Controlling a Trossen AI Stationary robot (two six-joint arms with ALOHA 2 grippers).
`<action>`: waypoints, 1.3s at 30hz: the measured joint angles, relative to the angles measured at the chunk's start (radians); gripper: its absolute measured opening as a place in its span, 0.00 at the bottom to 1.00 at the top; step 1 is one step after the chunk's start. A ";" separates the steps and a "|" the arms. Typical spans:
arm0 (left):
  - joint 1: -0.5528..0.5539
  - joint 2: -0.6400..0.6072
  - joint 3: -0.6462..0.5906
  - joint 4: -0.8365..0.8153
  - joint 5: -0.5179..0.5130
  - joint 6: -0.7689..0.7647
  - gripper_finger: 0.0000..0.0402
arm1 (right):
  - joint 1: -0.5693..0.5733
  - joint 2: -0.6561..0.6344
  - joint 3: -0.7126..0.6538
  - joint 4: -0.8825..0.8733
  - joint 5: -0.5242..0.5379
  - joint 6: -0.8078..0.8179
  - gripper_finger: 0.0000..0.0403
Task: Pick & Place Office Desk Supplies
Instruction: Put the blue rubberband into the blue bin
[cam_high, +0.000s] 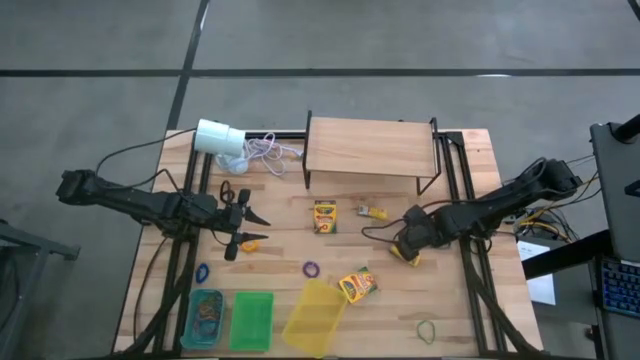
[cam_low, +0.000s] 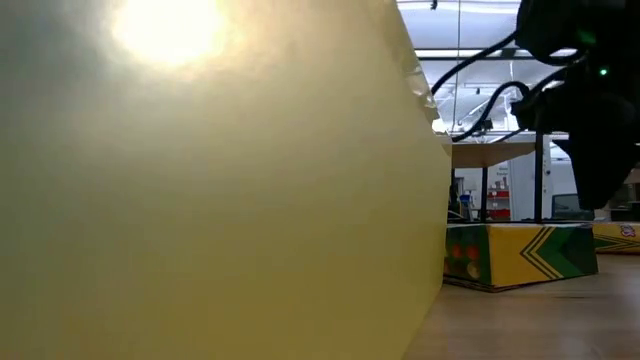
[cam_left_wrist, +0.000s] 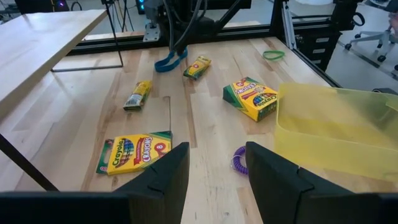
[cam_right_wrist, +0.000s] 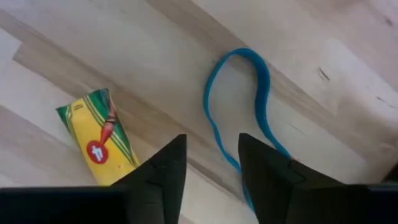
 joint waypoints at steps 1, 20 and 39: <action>0.000 0.000 0.000 0.000 0.000 0.000 0.40 | 0.000 0.000 -0.009 0.013 0.000 -0.010 0.37; 0.000 0.000 0.000 0.001 0.000 0.000 0.40 | 0.000 -0.004 -0.196 0.256 0.008 -0.041 0.27; 0.000 0.000 0.000 0.001 0.000 0.000 0.40 | 0.000 0.001 -0.059 0.250 0.095 -0.098 0.02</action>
